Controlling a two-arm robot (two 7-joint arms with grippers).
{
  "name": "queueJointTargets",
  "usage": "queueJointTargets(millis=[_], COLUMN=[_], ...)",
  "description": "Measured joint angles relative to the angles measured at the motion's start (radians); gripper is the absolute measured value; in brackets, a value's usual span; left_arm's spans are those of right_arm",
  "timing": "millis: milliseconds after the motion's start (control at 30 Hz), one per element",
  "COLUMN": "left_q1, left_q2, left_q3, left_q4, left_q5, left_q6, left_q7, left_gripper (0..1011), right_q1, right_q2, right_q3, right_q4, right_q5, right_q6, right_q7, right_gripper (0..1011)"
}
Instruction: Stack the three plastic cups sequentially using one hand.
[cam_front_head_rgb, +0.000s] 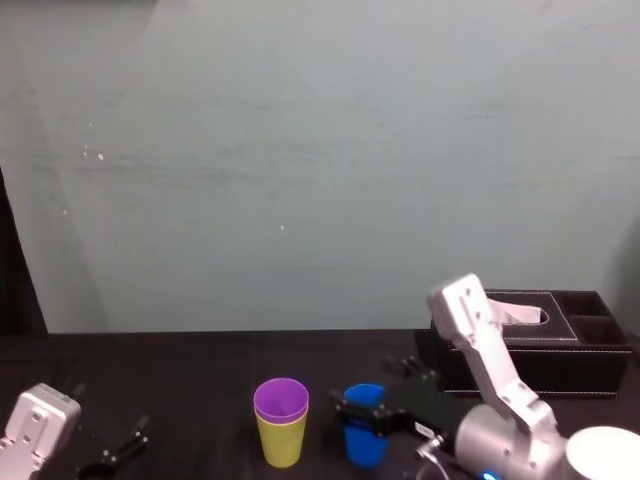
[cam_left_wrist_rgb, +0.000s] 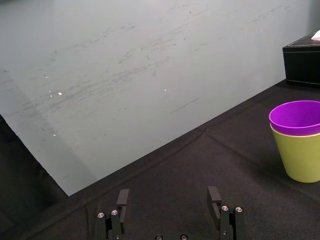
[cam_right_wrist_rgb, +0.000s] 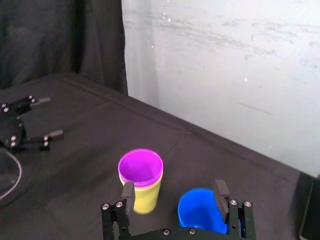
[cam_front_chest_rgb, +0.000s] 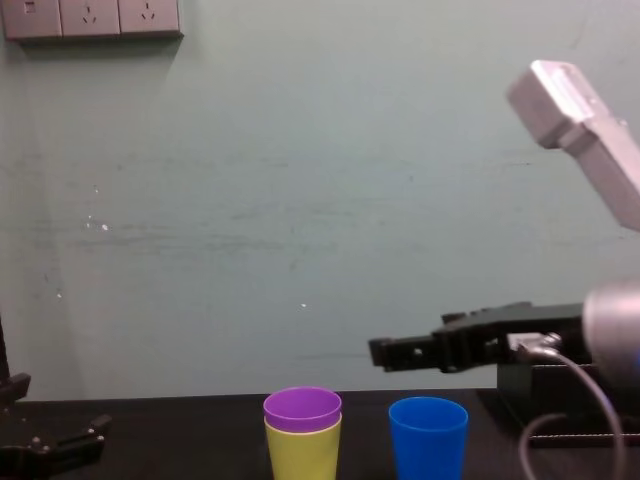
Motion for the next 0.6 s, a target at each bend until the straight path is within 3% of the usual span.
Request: queueJointTargets(millis=[300, 600], left_q1=[0.0, 0.0], left_q2=[0.0, 0.0], left_q3=[0.0, 0.0], left_q4=[0.0, 0.0], left_q5=[0.0, 0.0], left_q6=[0.0, 0.0], left_q7=[0.0, 0.0], left_gripper=[1000, 1000], right_q1=[-0.069, -0.101], right_q2=[0.045, 0.037], right_q3=[0.023, 0.018], right_q4=[-0.069, -0.057], right_q5=[0.015, 0.011], right_q6=[0.084, 0.115], right_q7=[-0.003, -0.02], right_gripper=[1002, 1002])
